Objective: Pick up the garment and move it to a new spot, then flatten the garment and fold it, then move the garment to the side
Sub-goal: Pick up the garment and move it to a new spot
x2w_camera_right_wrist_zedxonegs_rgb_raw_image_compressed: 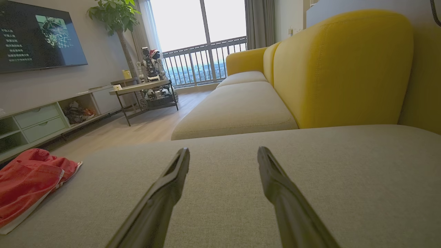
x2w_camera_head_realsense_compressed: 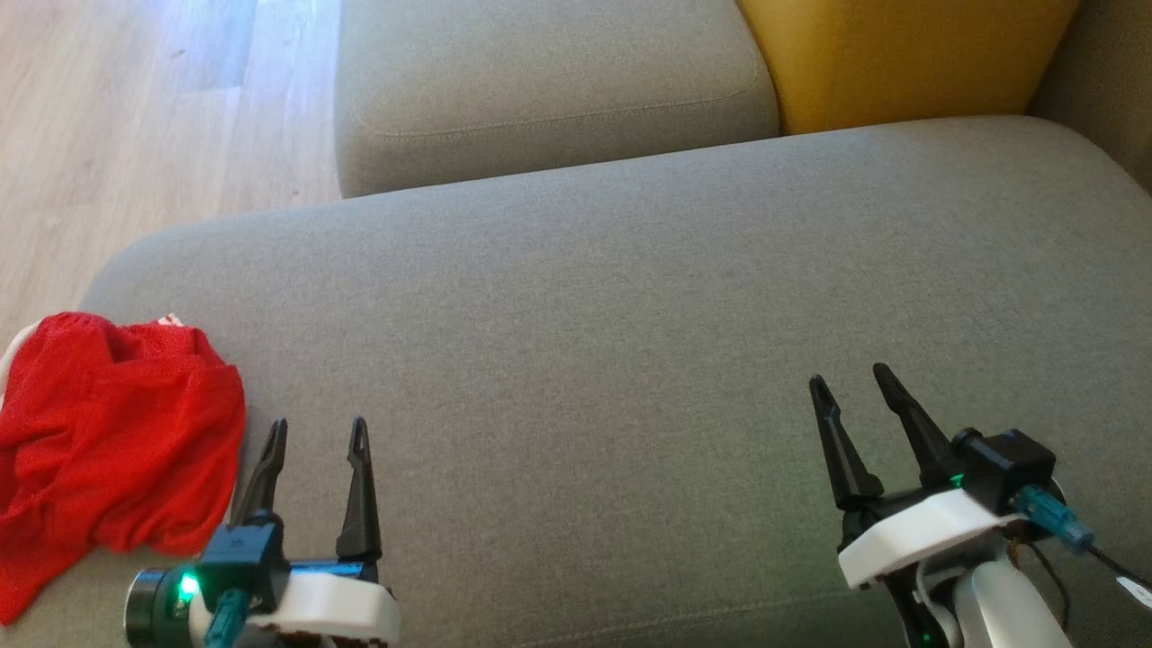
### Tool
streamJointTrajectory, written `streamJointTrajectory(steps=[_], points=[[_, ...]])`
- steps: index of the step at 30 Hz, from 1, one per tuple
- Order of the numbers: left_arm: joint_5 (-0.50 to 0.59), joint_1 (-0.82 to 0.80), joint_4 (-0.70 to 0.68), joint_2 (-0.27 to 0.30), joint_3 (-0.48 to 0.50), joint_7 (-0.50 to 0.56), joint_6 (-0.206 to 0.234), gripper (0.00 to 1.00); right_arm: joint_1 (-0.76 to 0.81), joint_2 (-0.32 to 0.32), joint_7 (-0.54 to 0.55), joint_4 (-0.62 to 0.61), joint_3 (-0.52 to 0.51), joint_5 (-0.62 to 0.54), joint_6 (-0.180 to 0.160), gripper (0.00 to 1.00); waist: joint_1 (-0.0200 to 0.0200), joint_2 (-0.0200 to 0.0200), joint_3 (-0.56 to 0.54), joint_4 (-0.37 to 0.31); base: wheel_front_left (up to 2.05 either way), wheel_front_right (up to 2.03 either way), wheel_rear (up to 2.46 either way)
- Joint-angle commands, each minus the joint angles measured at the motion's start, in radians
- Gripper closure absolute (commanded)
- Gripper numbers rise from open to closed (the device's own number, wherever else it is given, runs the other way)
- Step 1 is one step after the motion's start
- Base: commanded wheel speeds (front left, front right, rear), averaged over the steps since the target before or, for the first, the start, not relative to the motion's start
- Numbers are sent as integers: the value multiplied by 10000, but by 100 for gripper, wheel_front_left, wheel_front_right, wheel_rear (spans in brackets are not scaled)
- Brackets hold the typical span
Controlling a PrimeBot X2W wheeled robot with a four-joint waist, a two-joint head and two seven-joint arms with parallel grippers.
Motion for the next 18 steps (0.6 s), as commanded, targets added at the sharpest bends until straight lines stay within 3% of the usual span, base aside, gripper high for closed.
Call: streamJointTrajectory(steps=[1,6,18], points=[[130,-324,-260,-61,452,-120,-92,0,-571,-106,-95,-358,226,-95,-2,0,0,0,8,31,0,0,0],[411,-416,-71,-248,644,-120,-366,0,-453,-106,-95,-441,328,-76,-2,0,0,0,32,464,0,0,0],[725,-271,-51,-140,1371,-120,-745,0,-207,-106,-95,-649,1175,159,-2,0,0,0,-18,2277,0,0,0]])
